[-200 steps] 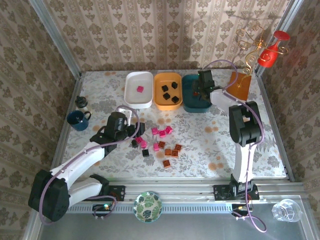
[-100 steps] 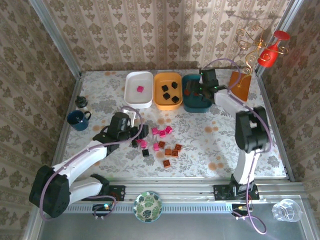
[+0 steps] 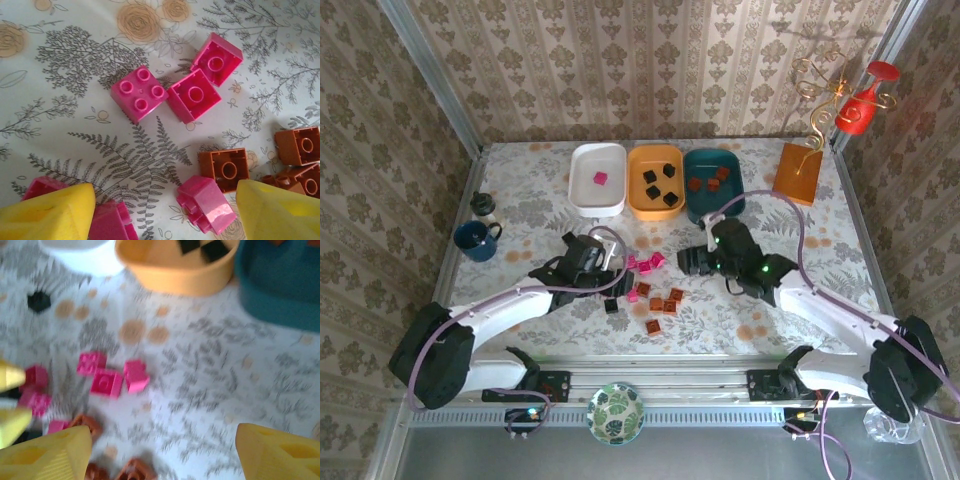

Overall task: Sort the legos into containers by color
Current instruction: Pick up the lego from the bottom-center of the table.

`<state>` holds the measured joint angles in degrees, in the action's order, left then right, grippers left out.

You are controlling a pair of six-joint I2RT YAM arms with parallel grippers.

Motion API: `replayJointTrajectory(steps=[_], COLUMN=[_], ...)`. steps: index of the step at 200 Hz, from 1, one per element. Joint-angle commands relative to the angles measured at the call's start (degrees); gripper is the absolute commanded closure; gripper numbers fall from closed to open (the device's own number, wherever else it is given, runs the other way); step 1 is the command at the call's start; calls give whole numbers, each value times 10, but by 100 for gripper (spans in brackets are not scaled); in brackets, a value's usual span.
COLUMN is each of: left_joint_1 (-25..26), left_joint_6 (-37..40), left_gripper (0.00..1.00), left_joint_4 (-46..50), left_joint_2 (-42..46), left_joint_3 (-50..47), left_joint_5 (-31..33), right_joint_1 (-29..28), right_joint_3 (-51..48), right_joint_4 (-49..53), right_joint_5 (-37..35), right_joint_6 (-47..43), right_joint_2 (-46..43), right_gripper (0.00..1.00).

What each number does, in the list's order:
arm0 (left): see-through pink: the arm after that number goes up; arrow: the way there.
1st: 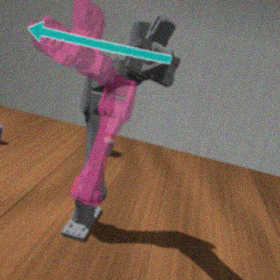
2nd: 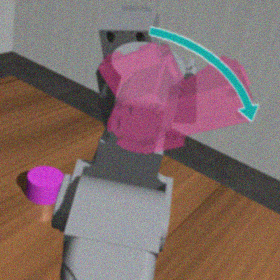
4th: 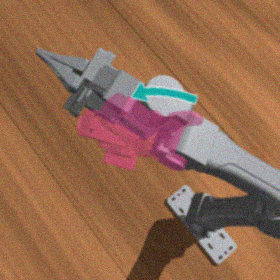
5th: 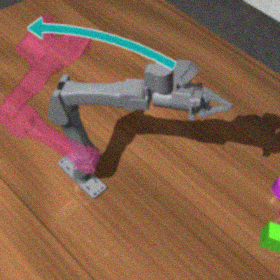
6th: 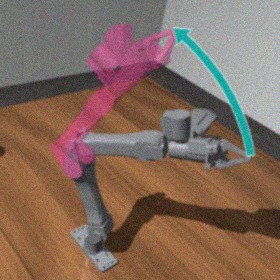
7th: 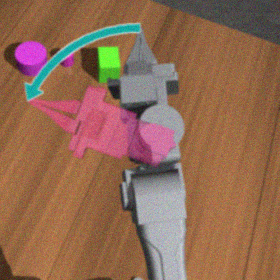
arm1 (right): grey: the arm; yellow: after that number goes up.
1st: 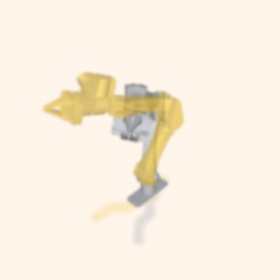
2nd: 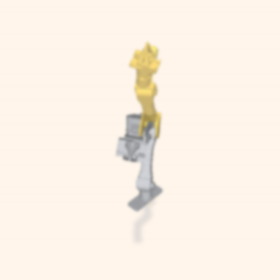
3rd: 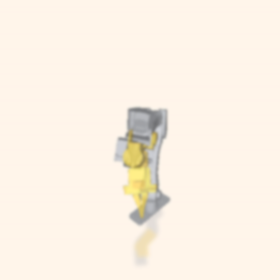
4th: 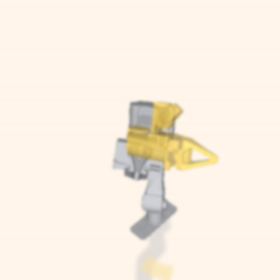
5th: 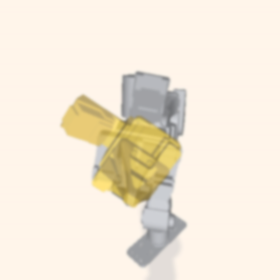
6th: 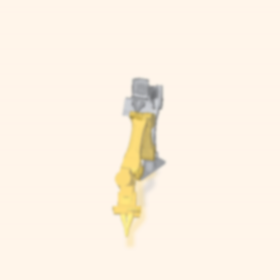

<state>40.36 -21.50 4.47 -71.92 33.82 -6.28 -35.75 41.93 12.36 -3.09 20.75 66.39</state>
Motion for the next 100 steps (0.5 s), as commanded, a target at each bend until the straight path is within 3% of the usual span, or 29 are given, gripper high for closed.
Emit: replayJointTrajectory(steps=[1, 34, 100], left_joint_1=[1, 0, 1], left_joint_6=[-21, -28, -34], left_gripper=[24, 24, 24], left_joint_4=[-18, -33, -32], left_joint_2=[14, 31, 66], left_joint_3=[-1, -9, -33], left_joint_5=[34, 45, 47], right_joint_1=[-48, -106, -134], right_joint_3=[-35, -49, 10], right_joint_4=[44, -12, -52], right_joint_5=[-47, -91, -153], right_joint_6=[37, 106, 138], right_joint_2=[-9, 48, 219], right_gripper=[20, 14, 13])
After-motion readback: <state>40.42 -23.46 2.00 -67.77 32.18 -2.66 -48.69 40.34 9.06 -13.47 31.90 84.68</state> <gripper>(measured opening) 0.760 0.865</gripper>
